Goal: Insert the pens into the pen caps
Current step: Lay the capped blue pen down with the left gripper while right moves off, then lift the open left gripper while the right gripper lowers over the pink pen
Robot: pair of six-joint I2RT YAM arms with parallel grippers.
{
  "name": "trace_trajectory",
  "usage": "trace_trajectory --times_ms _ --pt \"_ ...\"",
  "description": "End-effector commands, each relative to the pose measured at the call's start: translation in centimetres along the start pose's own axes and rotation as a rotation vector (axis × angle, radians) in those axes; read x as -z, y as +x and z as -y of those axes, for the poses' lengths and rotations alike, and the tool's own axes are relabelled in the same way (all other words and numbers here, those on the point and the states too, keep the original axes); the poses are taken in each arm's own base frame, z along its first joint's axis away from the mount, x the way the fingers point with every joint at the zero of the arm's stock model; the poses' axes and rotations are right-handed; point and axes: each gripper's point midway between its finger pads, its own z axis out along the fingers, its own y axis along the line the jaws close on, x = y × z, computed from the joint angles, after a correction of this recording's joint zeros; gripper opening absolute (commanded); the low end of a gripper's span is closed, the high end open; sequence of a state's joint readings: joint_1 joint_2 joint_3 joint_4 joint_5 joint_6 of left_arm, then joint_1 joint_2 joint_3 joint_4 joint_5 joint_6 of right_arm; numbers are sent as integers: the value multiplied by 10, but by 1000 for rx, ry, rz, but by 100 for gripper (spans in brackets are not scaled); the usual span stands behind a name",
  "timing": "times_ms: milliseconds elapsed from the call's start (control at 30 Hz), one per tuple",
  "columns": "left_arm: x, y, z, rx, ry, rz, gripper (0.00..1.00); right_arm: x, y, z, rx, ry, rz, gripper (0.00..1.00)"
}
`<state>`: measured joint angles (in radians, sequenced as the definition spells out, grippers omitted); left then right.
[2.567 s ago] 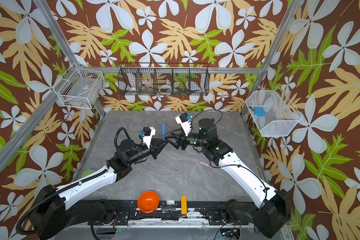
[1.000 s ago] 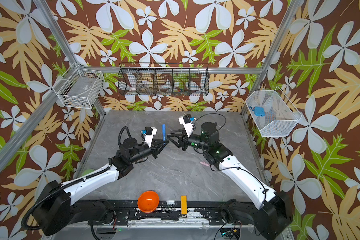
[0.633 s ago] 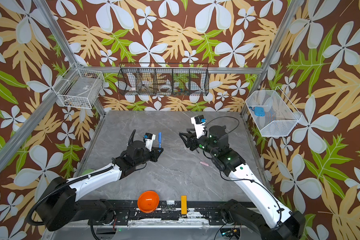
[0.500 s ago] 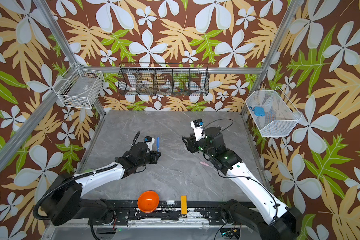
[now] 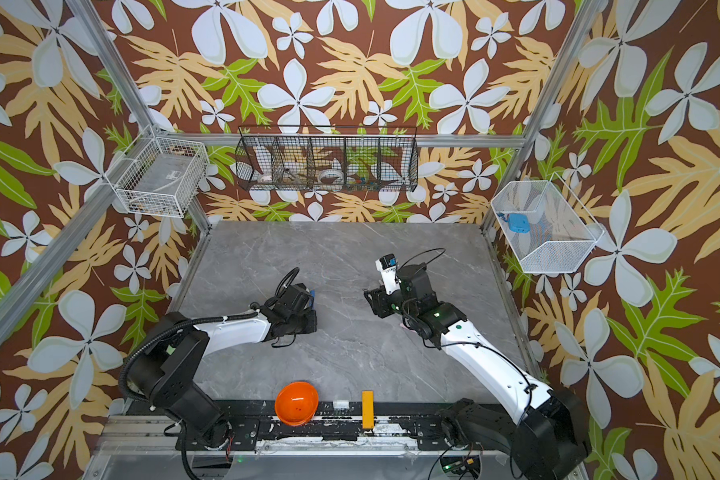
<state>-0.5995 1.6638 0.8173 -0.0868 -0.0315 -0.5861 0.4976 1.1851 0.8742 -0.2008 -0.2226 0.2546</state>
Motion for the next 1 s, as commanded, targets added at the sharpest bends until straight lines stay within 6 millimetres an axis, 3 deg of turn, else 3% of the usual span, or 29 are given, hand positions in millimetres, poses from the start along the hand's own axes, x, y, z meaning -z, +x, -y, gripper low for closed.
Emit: trace_trajectory --times_ms 0,167,267,333,700,967 --pt "-1 -3 -11 17 -77 -5 0 -3 -4 -5 6 -31 17 55" --pt "-4 -7 -14 15 -135 -32 12 2 -2 -5 32 -30 21 56" --pt "-3 -7 -16 21 -147 -34 13 4 1 -3 43 -25 14 56" --pt "-2 -8 -18 26 -158 -29 25 6 2 -1 45 -23 14 56" --pt "6 -16 -21 -12 -190 -6 51 9 -3 -2 35 -40 31 56" --pt "27 -41 1 -13 -98 82 60 12 -12 2 39 -5 29 57"
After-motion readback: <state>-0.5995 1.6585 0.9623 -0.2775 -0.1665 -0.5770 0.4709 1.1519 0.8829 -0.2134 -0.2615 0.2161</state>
